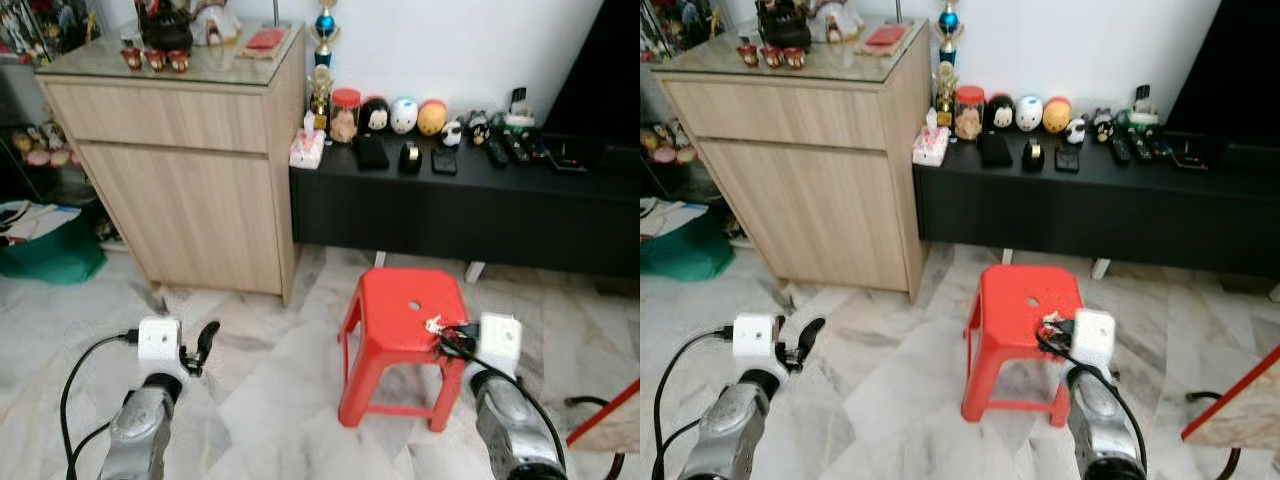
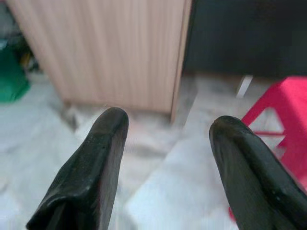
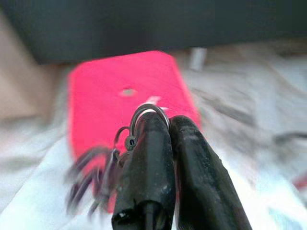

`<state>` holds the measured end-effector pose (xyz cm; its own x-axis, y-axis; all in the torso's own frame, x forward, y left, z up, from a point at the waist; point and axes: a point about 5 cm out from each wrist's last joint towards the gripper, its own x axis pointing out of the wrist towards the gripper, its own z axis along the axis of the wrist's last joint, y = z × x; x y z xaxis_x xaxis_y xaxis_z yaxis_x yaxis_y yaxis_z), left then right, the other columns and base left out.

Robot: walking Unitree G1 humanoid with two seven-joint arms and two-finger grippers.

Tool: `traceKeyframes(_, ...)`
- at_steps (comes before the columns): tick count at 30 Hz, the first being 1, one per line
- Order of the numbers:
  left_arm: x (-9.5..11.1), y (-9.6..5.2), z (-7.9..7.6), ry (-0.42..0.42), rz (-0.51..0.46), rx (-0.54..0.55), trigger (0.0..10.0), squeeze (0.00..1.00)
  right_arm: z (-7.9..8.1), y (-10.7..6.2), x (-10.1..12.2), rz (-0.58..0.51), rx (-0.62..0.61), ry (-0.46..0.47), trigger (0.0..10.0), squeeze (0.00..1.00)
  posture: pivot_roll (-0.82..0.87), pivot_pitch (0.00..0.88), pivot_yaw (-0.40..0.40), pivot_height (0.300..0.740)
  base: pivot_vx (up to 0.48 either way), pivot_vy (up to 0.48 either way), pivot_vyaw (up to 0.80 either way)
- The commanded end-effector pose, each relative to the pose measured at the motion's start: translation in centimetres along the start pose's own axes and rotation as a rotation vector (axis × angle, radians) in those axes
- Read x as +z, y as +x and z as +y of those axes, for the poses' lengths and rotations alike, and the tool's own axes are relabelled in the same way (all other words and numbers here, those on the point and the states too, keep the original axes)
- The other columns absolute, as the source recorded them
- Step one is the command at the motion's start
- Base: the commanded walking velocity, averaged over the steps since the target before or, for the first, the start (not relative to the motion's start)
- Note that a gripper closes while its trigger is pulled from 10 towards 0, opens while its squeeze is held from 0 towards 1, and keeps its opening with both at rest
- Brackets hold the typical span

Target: Hang keys on a hook

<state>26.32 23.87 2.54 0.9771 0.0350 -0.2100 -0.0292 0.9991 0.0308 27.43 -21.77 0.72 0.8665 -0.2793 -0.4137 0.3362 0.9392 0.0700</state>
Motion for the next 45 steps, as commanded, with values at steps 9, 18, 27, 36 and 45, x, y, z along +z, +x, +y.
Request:
traceKeyframes(9, -0.2, -0.5, 0.7, 0.003, 0.002, 0.012, 10.0, 0.0, -1.1, -2.9, 7.6, -0.514, -0.266, 0.099, 10.0, 0.0, 0.05, 0.0, -0.023, 0.74, 0.0, 0.0, 0.0)
traceKeyframes(18, -0.3, -0.3, 0.1, 0.0, -0.003, -0.009, 10.0, 0.0, -0.1, -4.0, 9.0, -0.572, -0.314, 0.155, 10.0, 0.0, 0.04, 0.0, -0.02, 0.74, 0.0, 0.0, 0.0)
traceKeyframes(27, -0.4, -0.4, -0.1, -0.034, -0.011, -0.023, 10.0, 0.0, -0.1, -4.0, 8.8, -0.522, -0.342, 0.212, 10.0, 0.0, 0.04, 0.0, -0.026, 0.74, 0.0, 0.0, 0.0)
traceKeyframes(36, -0.2, -0.2, -0.6, -0.041, -0.018, -0.053, 10.0, 0.0, -0.1, -4.2, 9.8, -0.471, -0.422, 0.435, 10.0, 0.0, 0.04, 0.0, -0.025, 0.74, 0.0, 0.0, 0.0)
traceKeyframes(45, -0.3, -0.2, -0.7, -0.044, -0.01, -0.061, 10.0, 0.0, 2.0, -3.2, 9.2, -0.408, -0.24, 0.258, 10.0, 0.0, 0.04, 0.0, -0.029, 0.74, 0.0, 0.0, 0.0)
